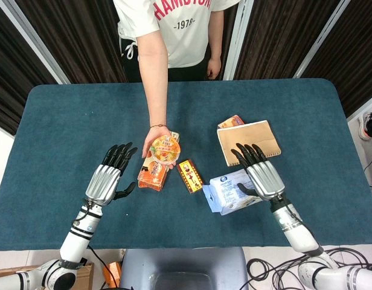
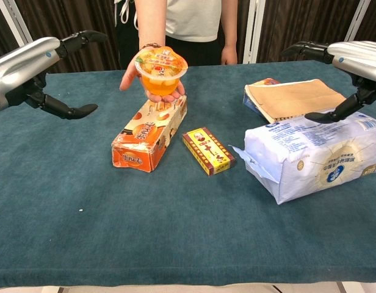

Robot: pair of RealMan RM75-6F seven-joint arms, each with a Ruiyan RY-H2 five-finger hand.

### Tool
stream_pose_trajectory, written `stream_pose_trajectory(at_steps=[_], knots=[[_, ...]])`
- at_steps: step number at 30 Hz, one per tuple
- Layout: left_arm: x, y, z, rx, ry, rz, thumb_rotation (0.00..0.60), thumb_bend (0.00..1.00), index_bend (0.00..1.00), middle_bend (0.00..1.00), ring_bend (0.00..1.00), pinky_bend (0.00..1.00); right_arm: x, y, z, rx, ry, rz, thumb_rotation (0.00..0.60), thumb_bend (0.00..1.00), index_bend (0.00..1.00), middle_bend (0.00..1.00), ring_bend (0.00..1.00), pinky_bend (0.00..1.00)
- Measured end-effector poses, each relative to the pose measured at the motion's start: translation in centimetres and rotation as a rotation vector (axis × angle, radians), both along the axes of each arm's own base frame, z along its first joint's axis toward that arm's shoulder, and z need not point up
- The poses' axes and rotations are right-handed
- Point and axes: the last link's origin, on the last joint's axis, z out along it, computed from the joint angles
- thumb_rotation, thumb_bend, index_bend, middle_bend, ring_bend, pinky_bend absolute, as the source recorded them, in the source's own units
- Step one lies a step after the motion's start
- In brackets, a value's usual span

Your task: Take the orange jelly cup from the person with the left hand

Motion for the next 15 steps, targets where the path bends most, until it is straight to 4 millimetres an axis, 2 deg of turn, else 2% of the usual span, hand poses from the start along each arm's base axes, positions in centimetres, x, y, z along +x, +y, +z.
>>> stream_pose_trajectory(at_steps=[7,15], knots=[[1.6,0.9,-1.1,-0.012,-0.026,-0.032,0.6,0.29,0.0,0.0,0.0,0.0,-0.5,0.4,0.4,-0.011,0.014,-0.018,0.6,0.2,0.0,0.0,0.0,0.0],[5.1,3.0,-3.8,-0.026,-0.037,-0.06,0.6,0.28,0.0,0.0,0.0,0.02,-3.2,1.3,1.9,-0.012,0.024,-0.096,0.6,0.2,0.0,0.0,0.0,0.0]])
